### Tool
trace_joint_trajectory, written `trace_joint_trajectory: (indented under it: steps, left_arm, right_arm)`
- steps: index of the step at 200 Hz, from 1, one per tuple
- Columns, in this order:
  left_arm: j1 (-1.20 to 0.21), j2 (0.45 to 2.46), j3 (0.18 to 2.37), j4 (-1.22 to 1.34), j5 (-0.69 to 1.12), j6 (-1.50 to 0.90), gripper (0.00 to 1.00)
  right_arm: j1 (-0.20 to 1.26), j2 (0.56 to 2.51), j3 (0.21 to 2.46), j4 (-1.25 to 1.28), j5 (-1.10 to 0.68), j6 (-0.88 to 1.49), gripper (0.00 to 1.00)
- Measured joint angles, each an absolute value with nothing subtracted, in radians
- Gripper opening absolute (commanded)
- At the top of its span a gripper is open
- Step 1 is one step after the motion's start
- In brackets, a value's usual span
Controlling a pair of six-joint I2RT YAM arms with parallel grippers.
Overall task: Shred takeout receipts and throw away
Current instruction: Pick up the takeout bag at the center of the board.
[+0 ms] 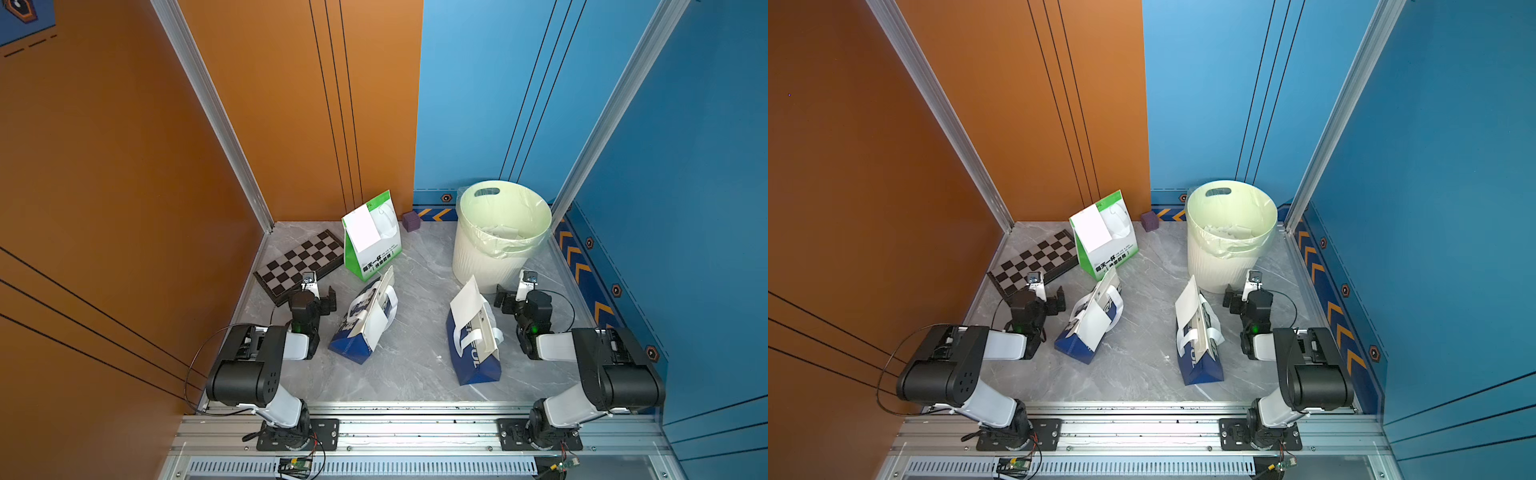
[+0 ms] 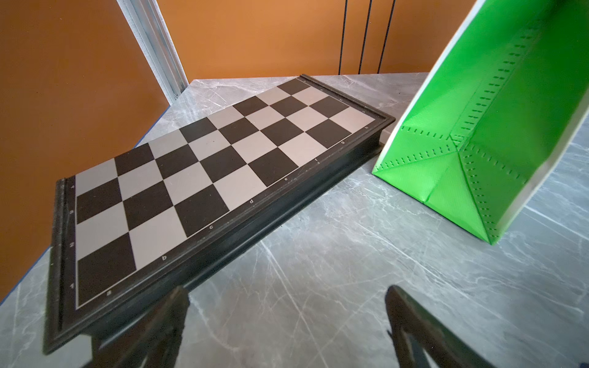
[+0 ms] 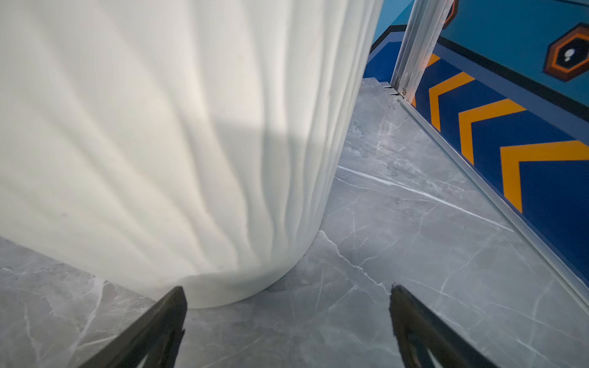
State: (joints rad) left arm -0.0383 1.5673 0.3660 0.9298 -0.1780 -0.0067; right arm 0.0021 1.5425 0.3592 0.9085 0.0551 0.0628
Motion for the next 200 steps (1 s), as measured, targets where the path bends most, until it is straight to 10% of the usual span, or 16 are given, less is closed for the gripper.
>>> trace_joint_trajectory:
  steps: [160,200]
  left_arm:
    - [-0.036,1.556,0.366,0.922,-0.175,-0.007,0.98]
    - [-0.041,1.356,0.307,0.907,-0.199,-0.007,0.98]
  right_arm:
    - [-0.001,1.534,0.347,0.923,0.062,0.073,1.00]
    - [-0.008,1.232,0.240,0.831,0.146,0.104,1.00]
